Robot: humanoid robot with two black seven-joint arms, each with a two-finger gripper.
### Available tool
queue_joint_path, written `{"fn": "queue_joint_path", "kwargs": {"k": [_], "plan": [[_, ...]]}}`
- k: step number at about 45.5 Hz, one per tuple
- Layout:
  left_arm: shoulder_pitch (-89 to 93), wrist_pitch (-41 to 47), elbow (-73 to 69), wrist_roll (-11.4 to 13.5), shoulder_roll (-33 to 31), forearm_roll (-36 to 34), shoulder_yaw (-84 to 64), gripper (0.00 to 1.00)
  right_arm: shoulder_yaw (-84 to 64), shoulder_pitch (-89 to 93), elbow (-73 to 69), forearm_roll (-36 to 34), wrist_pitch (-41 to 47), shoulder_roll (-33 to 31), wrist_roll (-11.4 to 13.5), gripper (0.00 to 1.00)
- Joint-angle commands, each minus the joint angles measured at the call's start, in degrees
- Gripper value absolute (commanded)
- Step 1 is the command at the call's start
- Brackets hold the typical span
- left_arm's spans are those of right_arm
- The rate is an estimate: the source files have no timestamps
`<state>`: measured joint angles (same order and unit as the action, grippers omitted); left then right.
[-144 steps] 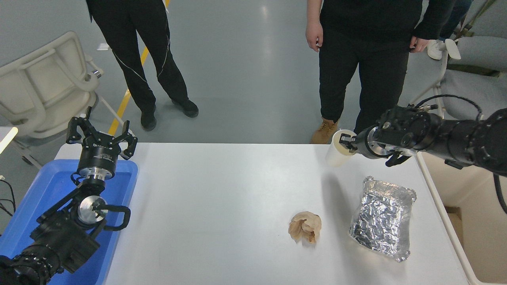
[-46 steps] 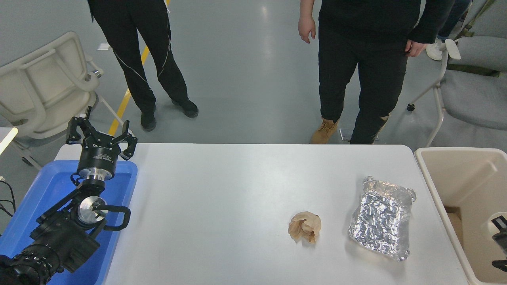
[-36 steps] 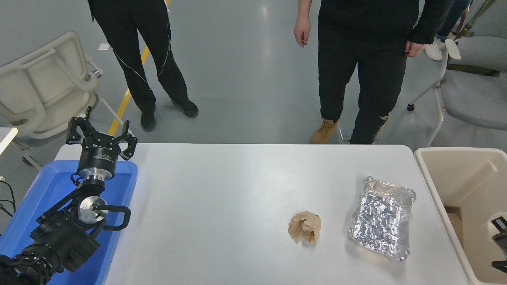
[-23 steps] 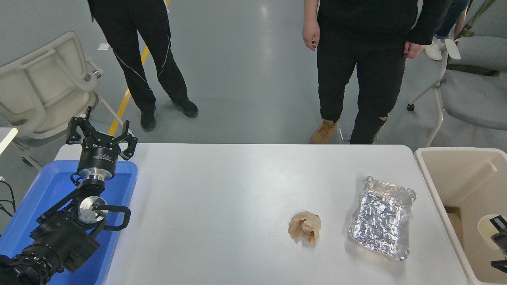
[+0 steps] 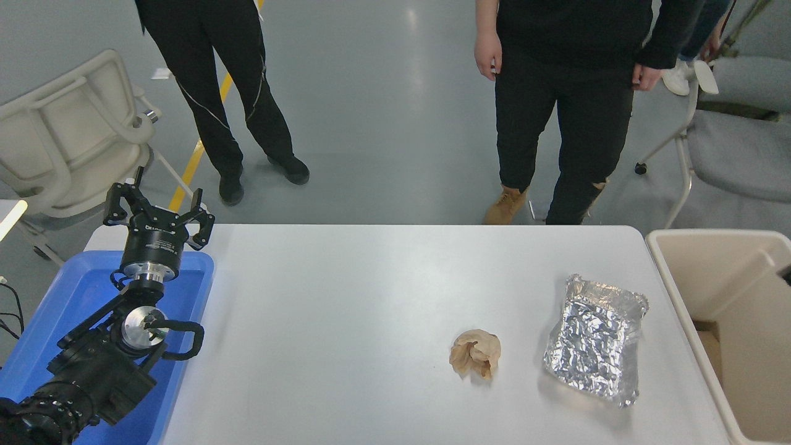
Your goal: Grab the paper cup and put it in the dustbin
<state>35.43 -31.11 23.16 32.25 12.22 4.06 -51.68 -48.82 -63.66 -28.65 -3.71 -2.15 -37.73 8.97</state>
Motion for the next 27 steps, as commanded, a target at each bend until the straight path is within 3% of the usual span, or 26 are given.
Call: {"fn": "queue_joint_path", "kwargs": {"k": [1, 11, 27], "plan": [[-0.01, 0.00, 0.04, 0.00, -0.01, -0.02, 0.00, 0.99, -15.77, -28.52, -13.71, 0.64, 9.87, -4.37, -0.01, 1.00], [-0.01, 0.00, 0.04, 0.00, -0.01, -0.02, 0.00, 0.99, -18.33, -47.60, -17.67, 0.81, 28.07, -2.97, 0.17, 1.00], [-0.01, 0.00, 0.04, 0.00, -0.01, -0.02, 0.00, 0.99, -18.24, -66.41, -33.22, 3.19, 43.10, -1.47, 0.25, 1.00]]}}
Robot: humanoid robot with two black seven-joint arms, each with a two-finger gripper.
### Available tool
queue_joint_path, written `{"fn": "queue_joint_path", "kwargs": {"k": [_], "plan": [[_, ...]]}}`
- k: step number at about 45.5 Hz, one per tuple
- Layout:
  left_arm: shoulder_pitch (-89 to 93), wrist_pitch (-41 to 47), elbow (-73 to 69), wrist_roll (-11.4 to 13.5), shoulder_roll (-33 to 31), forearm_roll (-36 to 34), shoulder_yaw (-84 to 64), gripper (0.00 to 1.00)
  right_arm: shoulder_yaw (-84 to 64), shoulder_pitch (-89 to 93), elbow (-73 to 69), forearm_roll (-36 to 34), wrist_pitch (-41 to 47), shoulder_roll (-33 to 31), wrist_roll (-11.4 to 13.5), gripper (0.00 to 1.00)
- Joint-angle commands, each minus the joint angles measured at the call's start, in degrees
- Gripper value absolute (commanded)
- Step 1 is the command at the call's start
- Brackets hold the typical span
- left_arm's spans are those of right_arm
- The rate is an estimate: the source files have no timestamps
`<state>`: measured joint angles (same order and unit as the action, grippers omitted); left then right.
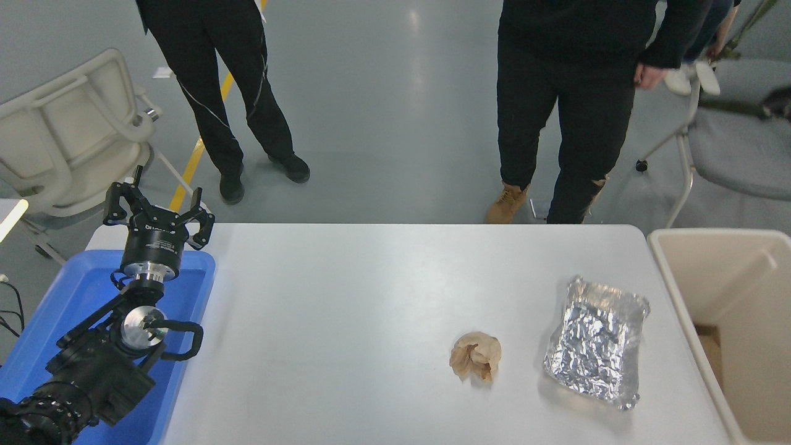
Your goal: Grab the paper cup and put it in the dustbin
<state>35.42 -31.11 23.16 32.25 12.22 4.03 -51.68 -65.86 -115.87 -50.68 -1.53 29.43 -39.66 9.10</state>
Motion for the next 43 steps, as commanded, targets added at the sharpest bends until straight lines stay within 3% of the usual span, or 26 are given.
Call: {"fn": "queue_joint_path", "kwargs": {"k": [1, 23, 43], "plan": [[0.00, 0.00, 0.04, 0.00, 0.00, 0.01, 0.00, 0.99, -1.20, -15.08, -12.50, 1.00, 12.57, 0.46, 0.12, 1.00], [0.00, 0.00, -0.04, 0.00, -0.09, 0.01, 0.00, 0.99, -0.94, -24.93, -32.20, 1.61, 15.57, 5.90, 0.39, 1.00], [0.00, 0.00, 0.04, 0.00, 0.00, 0.01, 0.00, 0.99, 1.35, -24.84, -34.75, 1.70, 15.57, 9.77, 0.39, 1.00]]}}
